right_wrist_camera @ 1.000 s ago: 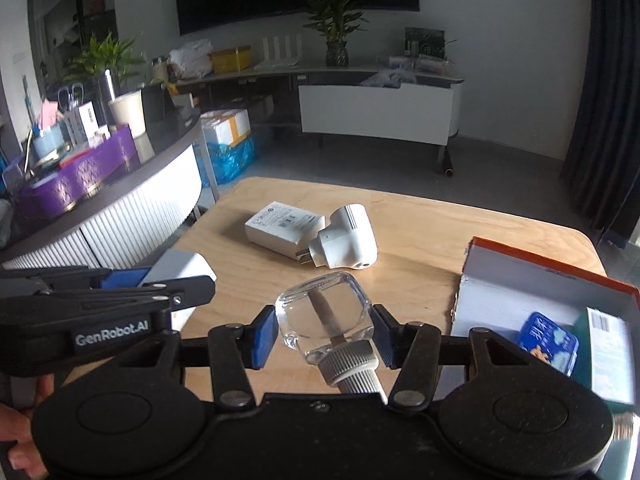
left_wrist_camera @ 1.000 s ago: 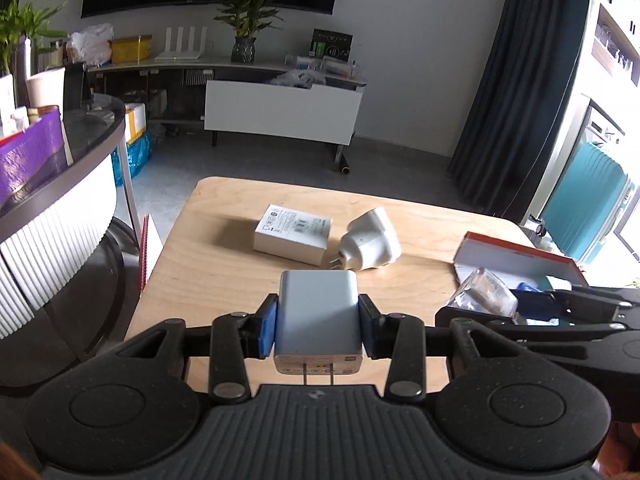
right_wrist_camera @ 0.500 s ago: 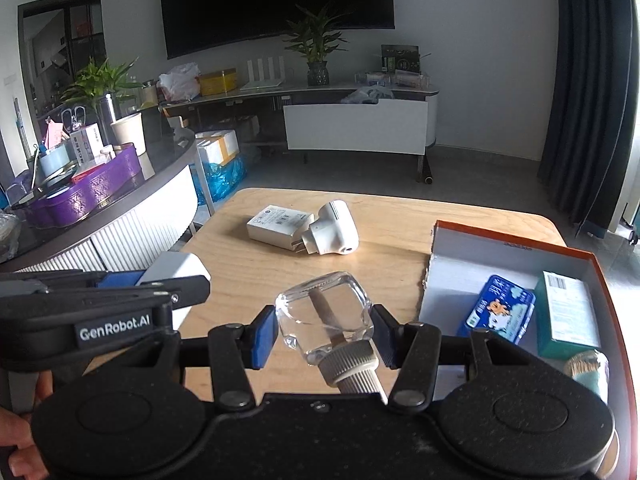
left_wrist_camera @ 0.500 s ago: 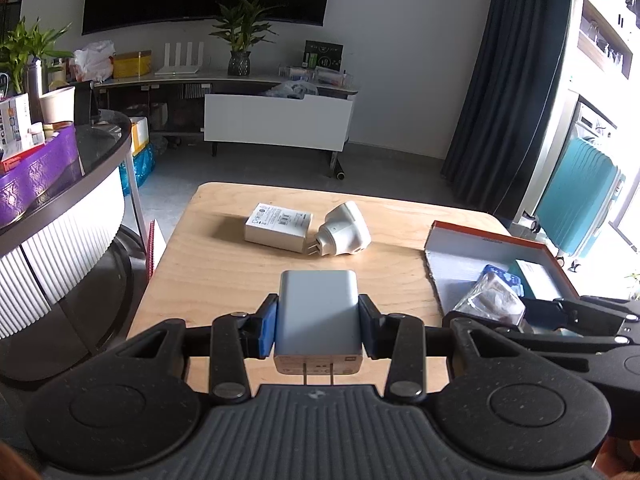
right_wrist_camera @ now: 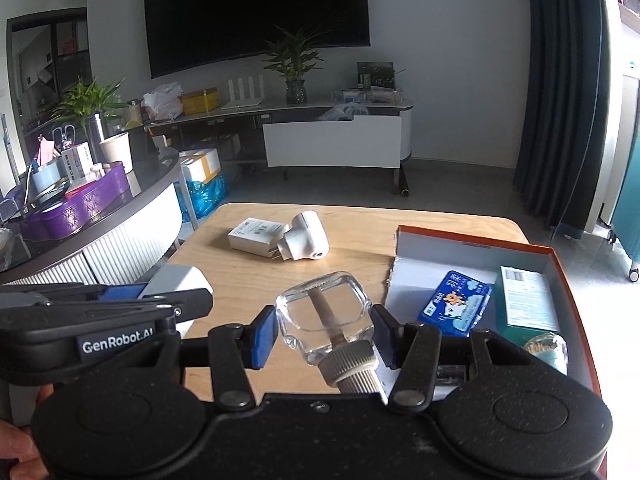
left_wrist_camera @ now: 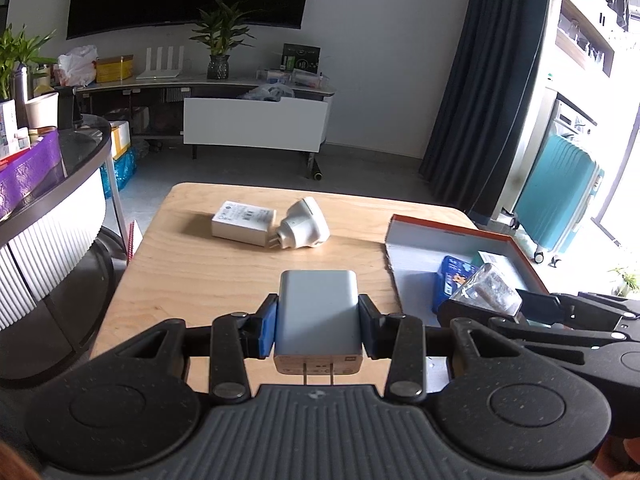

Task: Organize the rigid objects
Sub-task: 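Carry white plug adapter with left tool while right tool carries glass bottle over box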

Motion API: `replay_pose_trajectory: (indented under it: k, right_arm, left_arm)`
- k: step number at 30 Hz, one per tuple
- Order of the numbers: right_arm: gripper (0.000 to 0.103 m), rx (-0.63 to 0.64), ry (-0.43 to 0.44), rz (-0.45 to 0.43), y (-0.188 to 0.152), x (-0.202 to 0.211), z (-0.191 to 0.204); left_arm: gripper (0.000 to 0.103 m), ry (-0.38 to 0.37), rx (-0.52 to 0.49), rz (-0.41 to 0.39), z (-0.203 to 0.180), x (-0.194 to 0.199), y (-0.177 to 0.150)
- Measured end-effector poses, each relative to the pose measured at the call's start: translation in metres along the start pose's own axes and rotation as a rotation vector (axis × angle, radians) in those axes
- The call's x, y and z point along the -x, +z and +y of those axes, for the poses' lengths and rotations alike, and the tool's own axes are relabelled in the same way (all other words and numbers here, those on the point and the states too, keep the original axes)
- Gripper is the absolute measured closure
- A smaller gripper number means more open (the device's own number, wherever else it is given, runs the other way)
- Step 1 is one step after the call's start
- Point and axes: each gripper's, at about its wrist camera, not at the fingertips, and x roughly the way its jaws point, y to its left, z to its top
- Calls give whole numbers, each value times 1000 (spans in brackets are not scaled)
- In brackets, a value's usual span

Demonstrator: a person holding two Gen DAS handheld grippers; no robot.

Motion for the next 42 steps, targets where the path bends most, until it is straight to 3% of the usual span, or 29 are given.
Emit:
replay_pose_trajectory:
  k: [42]
  right_arm:
    - [41, -86, -96, -40, -4, 35, -36]
  left_arm:
    - [62, -80, -59, 16, -48, -2, 0]
